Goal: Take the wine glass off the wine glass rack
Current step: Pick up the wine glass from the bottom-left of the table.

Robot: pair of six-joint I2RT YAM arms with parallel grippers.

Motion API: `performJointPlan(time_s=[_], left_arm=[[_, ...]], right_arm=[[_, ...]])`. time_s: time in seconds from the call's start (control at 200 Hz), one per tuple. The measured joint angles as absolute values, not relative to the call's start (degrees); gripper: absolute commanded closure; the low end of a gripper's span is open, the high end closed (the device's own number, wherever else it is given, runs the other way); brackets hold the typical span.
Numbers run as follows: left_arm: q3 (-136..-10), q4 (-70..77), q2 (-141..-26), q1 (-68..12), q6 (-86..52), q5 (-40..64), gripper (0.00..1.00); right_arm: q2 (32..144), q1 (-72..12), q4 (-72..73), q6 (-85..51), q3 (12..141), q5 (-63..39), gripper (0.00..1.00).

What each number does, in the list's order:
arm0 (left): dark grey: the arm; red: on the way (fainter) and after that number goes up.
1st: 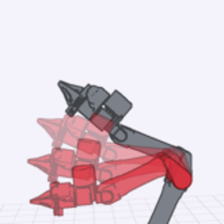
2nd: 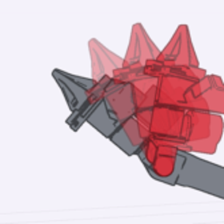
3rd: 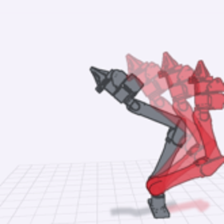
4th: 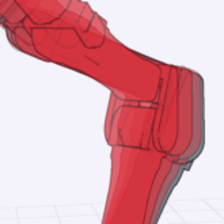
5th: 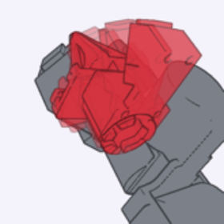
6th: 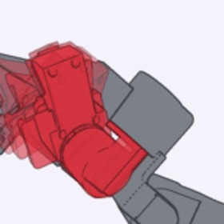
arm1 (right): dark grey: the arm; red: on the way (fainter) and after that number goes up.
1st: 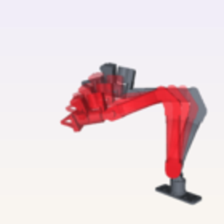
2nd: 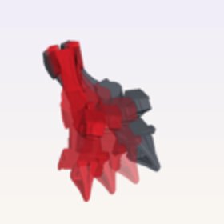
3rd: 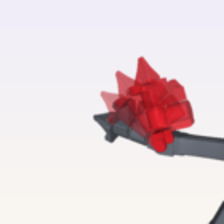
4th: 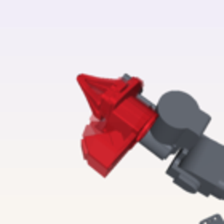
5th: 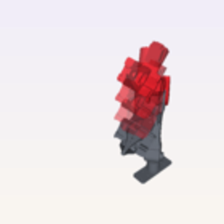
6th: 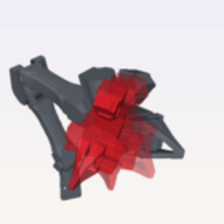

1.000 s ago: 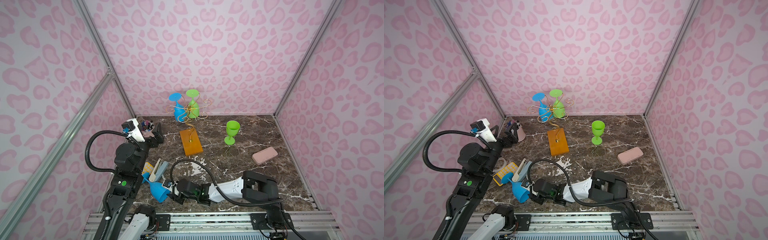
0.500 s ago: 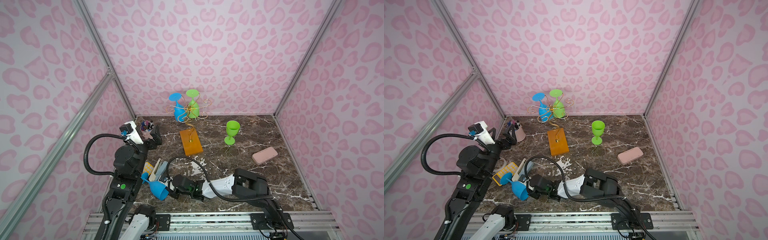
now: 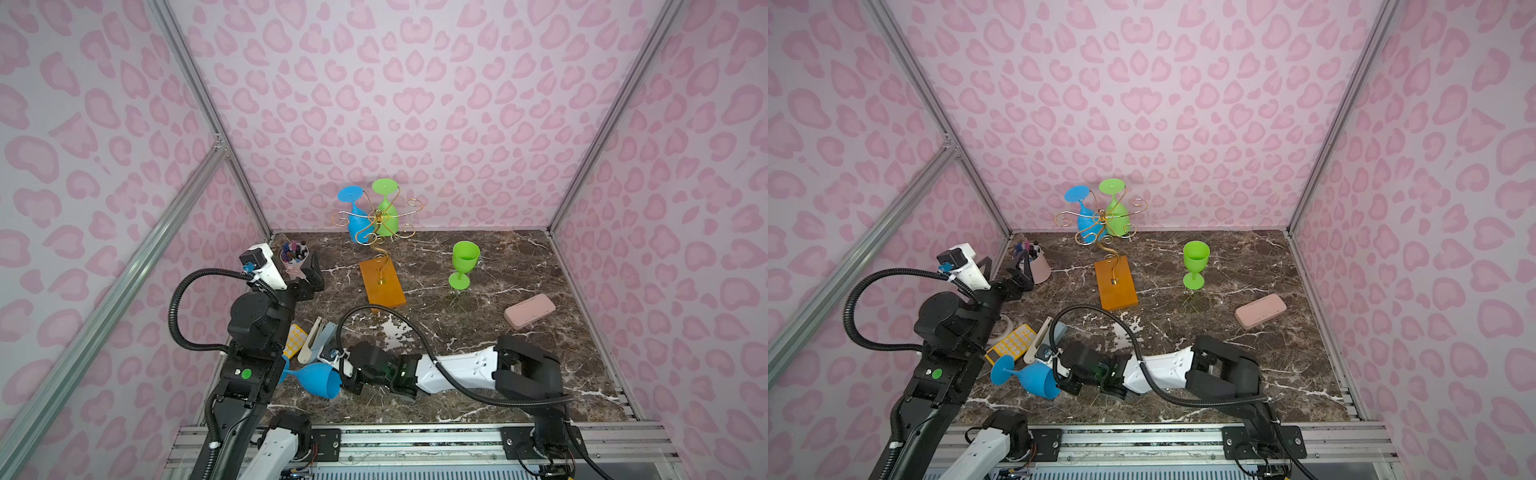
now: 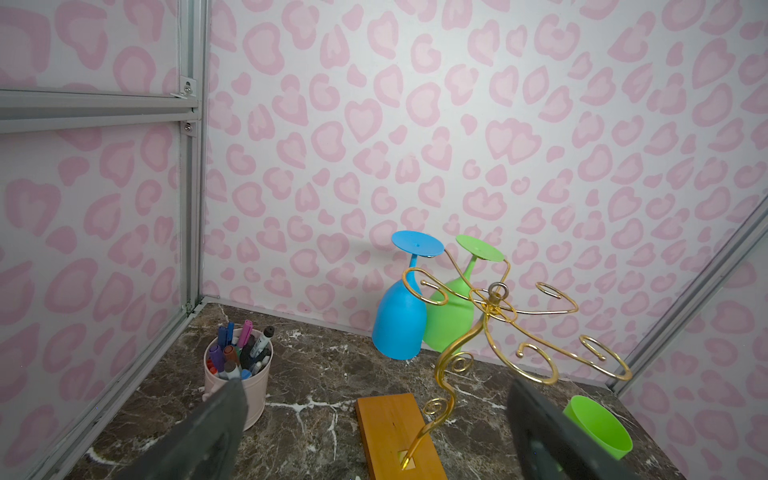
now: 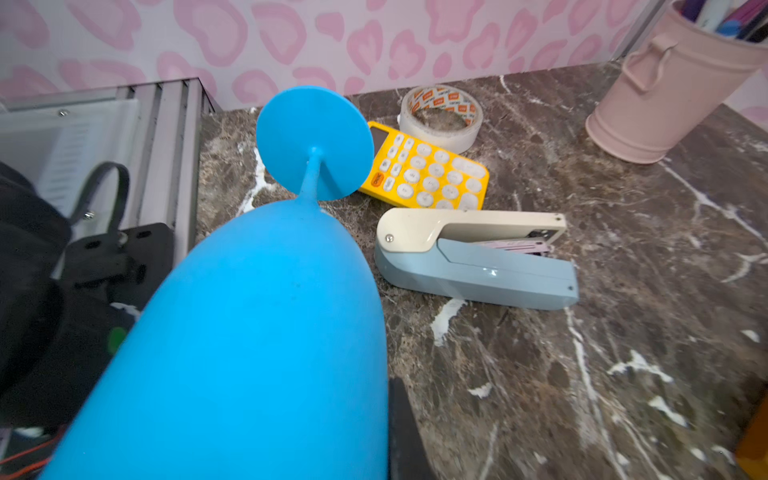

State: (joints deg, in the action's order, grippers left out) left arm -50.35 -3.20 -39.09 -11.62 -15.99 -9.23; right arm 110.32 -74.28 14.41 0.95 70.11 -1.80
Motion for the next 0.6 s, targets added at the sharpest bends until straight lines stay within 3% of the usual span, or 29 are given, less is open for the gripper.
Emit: performJointPlan(time_s=[0.295,0.6], left_arm=[[-50.26,-2.85,-38.2,-11.62,-15.31,-8.88,0.01],[-50.26,-2.39,-36.99,-11.57,-14.94,-8.75,0.01]], right_arm=[[92.66,-70.94,-5.13,-2.87,67.13,0.03,1.0],[79.26,-62.0,-37.6,-6.2,69.06,1.98,1.0]])
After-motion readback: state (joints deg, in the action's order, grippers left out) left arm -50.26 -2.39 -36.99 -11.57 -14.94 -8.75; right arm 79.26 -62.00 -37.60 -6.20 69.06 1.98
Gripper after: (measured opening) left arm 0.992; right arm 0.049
